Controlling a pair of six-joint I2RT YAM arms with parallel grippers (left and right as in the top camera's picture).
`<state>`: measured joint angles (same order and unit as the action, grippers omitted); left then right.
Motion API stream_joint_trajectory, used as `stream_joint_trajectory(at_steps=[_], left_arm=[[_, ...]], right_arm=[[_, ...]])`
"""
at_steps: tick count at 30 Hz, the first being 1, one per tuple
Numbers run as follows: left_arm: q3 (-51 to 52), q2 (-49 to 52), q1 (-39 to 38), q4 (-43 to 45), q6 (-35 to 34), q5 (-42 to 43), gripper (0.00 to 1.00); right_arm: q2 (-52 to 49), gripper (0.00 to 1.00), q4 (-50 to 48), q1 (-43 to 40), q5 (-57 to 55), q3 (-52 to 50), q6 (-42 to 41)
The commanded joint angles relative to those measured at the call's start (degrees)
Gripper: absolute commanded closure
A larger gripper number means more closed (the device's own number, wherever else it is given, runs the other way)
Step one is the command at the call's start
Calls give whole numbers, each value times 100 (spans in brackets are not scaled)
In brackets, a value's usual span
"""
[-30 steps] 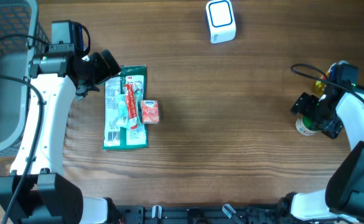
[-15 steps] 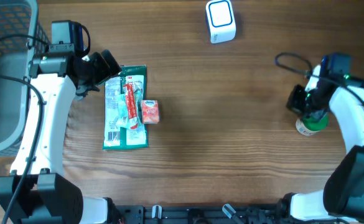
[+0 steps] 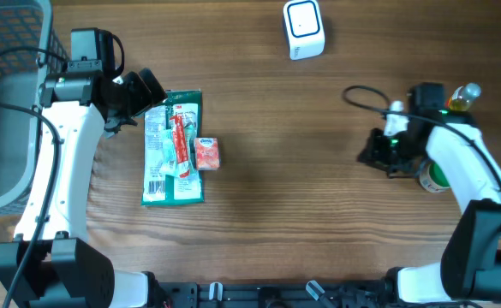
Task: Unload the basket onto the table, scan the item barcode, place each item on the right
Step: 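Grasp the orange Kleenex tissue pack off the gloves pack with the right gripper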
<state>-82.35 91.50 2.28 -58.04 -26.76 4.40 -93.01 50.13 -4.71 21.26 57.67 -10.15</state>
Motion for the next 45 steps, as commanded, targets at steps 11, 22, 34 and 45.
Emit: stream_joint_trajectory(at_steps=[11,22,34,45], left_arm=[[-17,-4,24,0,107,4,0],[-17,-4,24,2,107,4,0],[-17,-4,24,2,107,4,0],[-17,-4,24,0,107,4,0]], right_arm=[[-39,0,-4179,5316,160,-7,-2048],[-55,95,-4474,5552,-1722,-4,-2459],[-1899,96,-3139,4970,-588,1947,-2006],[-2592,96,-2761,5003,-1928,1816,-2295]])
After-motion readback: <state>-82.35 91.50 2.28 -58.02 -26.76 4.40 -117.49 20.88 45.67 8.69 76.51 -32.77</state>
